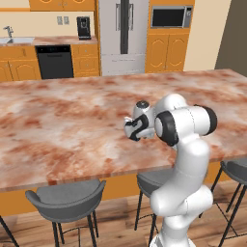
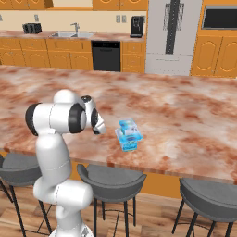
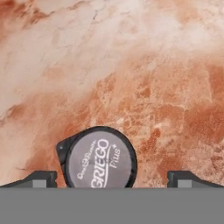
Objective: Stack the yogurt containers by placing the smaller containers on top of the larger containers.
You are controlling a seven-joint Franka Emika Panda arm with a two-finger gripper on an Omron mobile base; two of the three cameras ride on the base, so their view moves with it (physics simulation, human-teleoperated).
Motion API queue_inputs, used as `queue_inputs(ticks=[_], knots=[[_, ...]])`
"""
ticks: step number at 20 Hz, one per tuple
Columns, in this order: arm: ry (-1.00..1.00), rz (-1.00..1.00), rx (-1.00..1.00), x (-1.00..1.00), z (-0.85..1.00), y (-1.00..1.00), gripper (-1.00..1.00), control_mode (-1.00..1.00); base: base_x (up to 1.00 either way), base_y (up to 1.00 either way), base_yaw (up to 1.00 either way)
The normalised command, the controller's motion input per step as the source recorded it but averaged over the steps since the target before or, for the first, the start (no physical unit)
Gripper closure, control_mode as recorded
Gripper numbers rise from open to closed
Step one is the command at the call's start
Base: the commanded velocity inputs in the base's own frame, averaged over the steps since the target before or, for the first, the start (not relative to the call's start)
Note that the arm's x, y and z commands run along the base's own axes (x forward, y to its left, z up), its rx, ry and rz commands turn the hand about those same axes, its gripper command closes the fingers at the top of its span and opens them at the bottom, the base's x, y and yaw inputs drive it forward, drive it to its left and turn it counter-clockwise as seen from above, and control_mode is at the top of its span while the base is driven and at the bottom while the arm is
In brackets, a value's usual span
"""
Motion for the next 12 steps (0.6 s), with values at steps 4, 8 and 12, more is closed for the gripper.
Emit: queue_inputs(ticks=[4,8,12], knots=[[0.00,-0.01,0.00,0.16,-0.12,0.03,-1.00,-1.00,0.00,0.00,0.00],[0.00,-0.01,0.00,0.14,-0.12,0.02,-1.00,-1.00,0.00,0.00,0.00],[0.00,0.00,0.00,0.13,-0.12,0.00,-1.00,-1.00,0.00,0.00,0.00]])
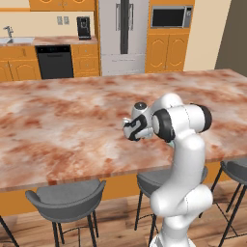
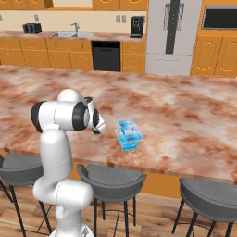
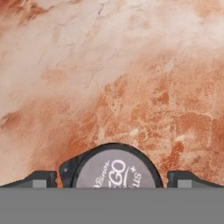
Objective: Stack the yogurt containers by placing the smaller containers on top of the larger containers.
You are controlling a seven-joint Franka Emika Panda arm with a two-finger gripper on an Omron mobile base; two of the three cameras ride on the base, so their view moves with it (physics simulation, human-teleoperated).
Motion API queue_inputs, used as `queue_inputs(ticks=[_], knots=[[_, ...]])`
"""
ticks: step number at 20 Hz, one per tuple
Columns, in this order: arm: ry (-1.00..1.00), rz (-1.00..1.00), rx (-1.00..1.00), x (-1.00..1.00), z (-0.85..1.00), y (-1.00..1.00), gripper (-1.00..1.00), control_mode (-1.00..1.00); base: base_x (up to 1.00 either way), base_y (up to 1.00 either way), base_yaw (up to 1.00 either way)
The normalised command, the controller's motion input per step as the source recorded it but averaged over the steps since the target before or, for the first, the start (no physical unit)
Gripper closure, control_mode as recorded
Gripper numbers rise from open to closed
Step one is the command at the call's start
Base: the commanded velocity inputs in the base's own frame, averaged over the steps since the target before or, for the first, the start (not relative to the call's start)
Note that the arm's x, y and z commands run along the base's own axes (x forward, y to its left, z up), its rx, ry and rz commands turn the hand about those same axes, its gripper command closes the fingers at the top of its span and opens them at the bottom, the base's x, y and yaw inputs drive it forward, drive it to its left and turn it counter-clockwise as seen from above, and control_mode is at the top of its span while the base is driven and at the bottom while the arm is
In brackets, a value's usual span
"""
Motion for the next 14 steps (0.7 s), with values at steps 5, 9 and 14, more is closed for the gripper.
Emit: queue_inputs(ticks=[5,9,14], knots=[[0.00,0.00,0.00,0.13,-0.11,0.00,-1.00,-1.00,0.00,0.00,0.00],[0.00,0.00,0.00,0.12,-0.11,0.00,-1.00,-1.00,0.00,0.00,0.00],[0.00,0.00,0.00,0.10,-0.13,0.02,1.00,-1.00,0.00,0.00,0.00]])
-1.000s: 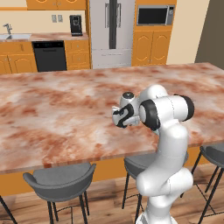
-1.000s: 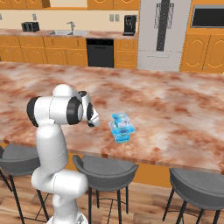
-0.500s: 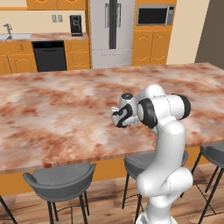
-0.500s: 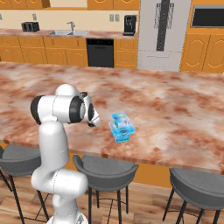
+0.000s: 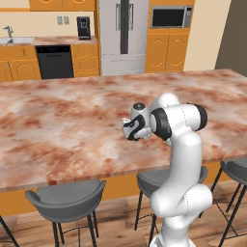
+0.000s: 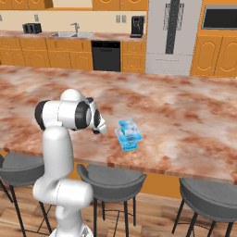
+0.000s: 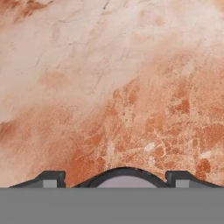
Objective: Stack the yogurt containers by placing the smaller containers on top of the larger containers.
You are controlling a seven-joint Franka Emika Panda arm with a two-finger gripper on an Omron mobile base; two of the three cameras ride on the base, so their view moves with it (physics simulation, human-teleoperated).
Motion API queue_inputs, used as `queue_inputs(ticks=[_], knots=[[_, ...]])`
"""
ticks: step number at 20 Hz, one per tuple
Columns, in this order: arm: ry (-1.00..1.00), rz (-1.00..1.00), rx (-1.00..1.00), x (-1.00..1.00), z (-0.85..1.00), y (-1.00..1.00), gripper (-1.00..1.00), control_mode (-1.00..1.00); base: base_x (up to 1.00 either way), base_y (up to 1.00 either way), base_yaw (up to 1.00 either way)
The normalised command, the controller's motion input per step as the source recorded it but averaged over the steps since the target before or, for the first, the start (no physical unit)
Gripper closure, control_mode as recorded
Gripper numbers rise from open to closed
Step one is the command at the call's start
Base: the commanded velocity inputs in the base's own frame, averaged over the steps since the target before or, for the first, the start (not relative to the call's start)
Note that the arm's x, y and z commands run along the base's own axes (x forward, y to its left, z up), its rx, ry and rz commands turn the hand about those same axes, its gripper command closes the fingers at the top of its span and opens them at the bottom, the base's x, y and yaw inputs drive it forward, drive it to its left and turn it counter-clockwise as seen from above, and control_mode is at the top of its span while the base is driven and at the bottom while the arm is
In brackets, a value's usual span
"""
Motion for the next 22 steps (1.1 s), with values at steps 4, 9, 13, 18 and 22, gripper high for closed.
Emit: queue_inputs(ticks=[4,9,13,18,22], knots=[[0.00,0.00,0.00,0.08,-0.08,0.03,1.00,-1.00,0.00,0.00,0.00],[0.00,0.00,0.00,0.03,-0.01,0.00,1.00,-1.00,0.00,0.00,0.00],[0.00,0.00,0.00,0.00,0.00,0.00,1.00,-1.00,0.00,0.00,0.00],[0.00,0.00,0.00,-0.04,0.13,0.00,1.00,-1.00,0.00,0.00,0.00],[0.00,0.00,0.00,-0.06,0.27,-0.03,1.00,-1.00,0.00,0.00,0.00]])
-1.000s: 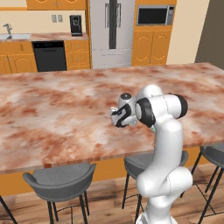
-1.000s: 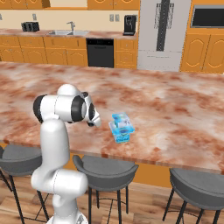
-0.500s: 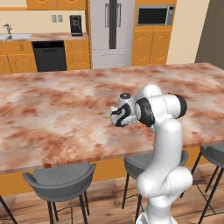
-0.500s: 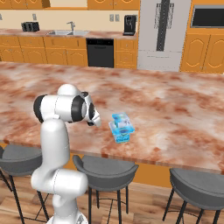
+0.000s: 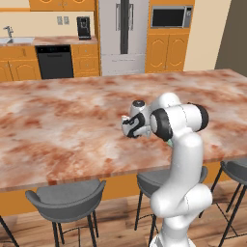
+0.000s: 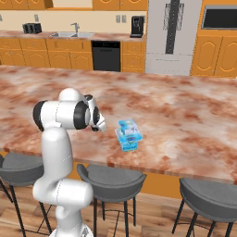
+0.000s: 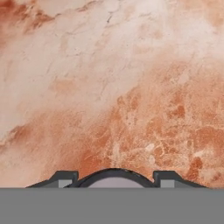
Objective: Stack the yogurt containers by placing the smaller containers on top of the larger containers.
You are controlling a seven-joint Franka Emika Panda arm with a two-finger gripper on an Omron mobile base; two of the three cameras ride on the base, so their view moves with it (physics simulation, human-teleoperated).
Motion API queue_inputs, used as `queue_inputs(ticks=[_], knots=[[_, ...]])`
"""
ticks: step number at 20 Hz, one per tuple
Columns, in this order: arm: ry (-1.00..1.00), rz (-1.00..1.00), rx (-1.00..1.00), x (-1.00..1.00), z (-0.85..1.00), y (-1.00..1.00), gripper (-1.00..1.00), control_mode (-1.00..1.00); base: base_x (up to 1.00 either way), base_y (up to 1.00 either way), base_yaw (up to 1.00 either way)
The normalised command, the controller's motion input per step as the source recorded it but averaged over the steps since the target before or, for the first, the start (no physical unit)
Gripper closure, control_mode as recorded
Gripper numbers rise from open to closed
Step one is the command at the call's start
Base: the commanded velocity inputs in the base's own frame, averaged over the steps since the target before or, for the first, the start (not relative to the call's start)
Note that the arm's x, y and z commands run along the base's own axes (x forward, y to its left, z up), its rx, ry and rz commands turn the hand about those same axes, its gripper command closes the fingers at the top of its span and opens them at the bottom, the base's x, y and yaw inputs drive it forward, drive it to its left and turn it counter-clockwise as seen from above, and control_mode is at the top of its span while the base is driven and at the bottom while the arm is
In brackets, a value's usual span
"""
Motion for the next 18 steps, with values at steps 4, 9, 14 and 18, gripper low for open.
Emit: queue_inputs(ticks=[4,9,14,18], knots=[[0.01,0.00,0.00,-0.16,0.28,-0.07,1.00,-1.00,0.00,0.00,0.00],[0.05,-0.01,0.00,-0.16,0.27,-0.14,1.00,-1.00,0.00,0.00,0.00],[0.10,-0.03,0.01,-0.13,0.36,-0.23,1.00,-1.00,0.00,0.00,0.00],[0.11,-0.03,0.03,-0.12,0.43,-0.21,1.00,-1.00,0.00,0.00,0.00]])
